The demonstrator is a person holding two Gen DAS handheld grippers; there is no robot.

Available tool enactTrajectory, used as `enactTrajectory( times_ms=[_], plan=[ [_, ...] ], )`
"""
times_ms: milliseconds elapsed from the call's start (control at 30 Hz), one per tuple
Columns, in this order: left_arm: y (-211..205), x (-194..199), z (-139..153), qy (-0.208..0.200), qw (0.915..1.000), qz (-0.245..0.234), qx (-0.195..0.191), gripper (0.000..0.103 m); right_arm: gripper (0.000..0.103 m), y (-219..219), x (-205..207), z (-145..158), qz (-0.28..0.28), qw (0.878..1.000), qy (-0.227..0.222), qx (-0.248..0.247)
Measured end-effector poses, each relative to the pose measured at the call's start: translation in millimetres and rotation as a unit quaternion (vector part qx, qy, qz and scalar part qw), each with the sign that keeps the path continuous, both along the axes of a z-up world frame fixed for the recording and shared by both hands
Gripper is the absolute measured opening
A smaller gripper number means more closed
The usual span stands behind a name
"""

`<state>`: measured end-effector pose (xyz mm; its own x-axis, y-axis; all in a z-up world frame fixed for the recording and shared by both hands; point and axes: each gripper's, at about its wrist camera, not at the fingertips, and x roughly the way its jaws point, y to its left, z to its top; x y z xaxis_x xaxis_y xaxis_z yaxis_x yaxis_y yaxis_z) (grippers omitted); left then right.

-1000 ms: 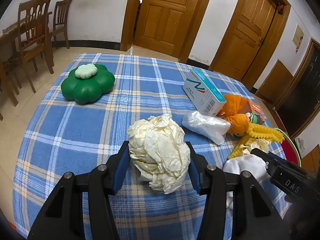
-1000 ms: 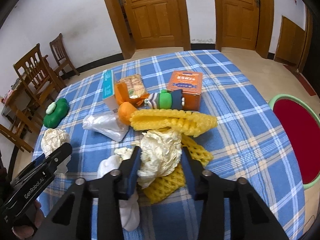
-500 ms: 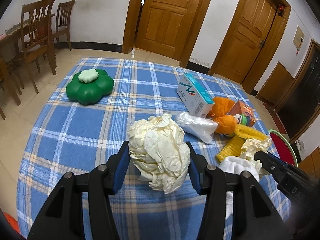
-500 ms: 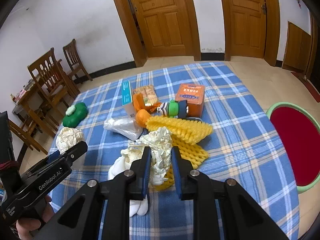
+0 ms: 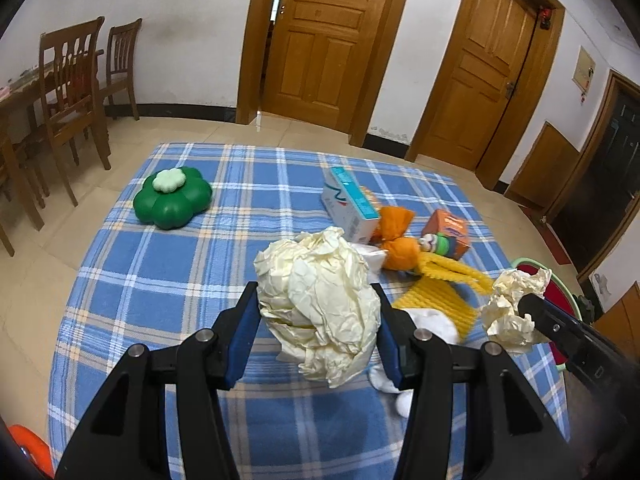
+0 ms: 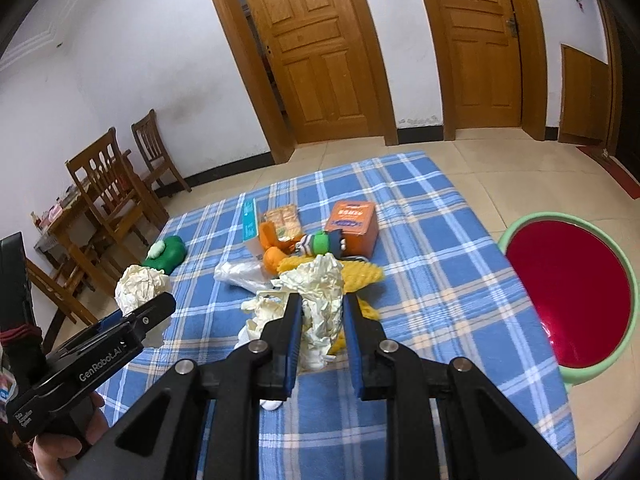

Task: Collect trash
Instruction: 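Carry both paper balls over the red bucket with both grippers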

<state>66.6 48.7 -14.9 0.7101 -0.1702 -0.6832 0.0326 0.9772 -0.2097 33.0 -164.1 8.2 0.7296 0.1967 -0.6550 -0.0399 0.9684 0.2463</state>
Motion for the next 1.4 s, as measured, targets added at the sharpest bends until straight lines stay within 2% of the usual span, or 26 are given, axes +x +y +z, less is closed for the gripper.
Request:
enactTrajectory(
  times_ms=[700,1033,1400],
  plan=[
    [-60.4,0.0,27.2,-0.005,0.9977,-0.068,-0.003,0.054,0.022,-80.8,-22.9,14.2,-0.088,0.996,-0.026,0.012],
    [-106.8,5.5,39.6,-0.005,0.9939,-0.11,0.001,0.054,0.023,-131.8,-35.6,12.4,-0.141,0.989,-0.029,0.024],
    [-168.7,20.8,39.7,0.001,0.987,-0.16,0.015,0.054,0.023,-195.3,-45.8,-4.3,-0.205,0.978,-0.017,0.04]
  ],
)
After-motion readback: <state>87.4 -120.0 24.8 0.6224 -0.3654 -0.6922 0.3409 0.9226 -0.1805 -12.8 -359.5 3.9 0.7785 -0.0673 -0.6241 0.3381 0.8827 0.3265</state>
